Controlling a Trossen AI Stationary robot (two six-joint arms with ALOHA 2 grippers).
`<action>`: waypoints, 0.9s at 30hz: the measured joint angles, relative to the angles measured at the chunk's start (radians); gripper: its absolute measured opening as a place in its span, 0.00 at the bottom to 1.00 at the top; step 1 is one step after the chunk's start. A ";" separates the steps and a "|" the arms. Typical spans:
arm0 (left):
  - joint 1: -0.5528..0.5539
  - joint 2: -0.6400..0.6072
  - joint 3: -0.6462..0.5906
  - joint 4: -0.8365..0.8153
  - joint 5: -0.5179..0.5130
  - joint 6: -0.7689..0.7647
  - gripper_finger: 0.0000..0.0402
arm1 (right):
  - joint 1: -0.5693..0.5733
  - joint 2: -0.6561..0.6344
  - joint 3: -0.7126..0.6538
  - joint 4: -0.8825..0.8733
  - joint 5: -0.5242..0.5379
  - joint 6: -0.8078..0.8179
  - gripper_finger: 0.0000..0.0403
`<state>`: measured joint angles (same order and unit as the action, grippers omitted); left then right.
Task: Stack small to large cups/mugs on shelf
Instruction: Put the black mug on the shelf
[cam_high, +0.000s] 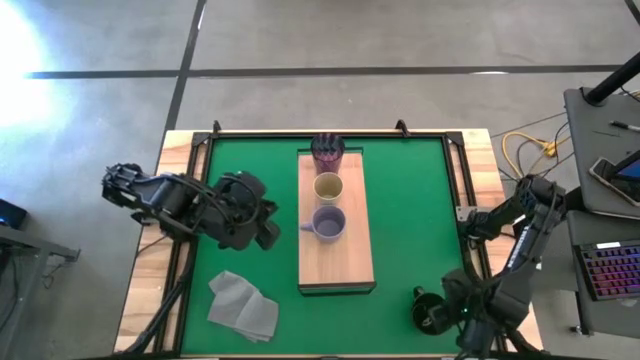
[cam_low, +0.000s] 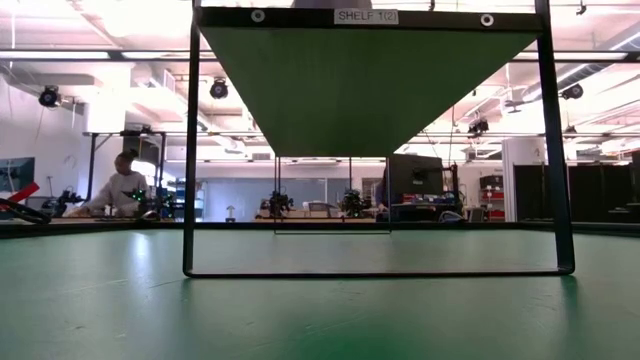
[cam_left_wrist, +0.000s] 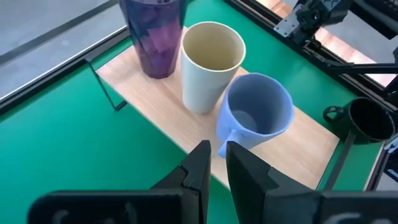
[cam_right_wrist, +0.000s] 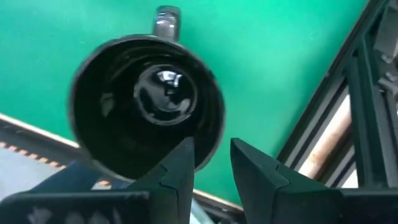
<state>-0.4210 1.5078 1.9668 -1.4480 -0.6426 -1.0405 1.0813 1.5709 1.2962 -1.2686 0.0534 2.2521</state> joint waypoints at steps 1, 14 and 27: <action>0.000 -0.008 -0.009 0.003 -0.001 0.000 0.09 | 0.000 0.000 -0.004 -0.003 -0.001 0.001 0.24; -0.001 -0.074 -0.136 0.074 0.009 -0.001 0.09 | -0.005 -0.005 -0.119 0.082 0.026 0.000 0.24; 0.000 -0.079 -0.148 0.083 0.010 -0.027 0.09 | -0.005 -0.010 -0.268 0.224 -0.008 -0.087 0.22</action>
<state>-0.4210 1.4288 1.8183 -1.3655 -0.6331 -1.0679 1.0763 1.5612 1.0285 -1.0450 0.0452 2.1648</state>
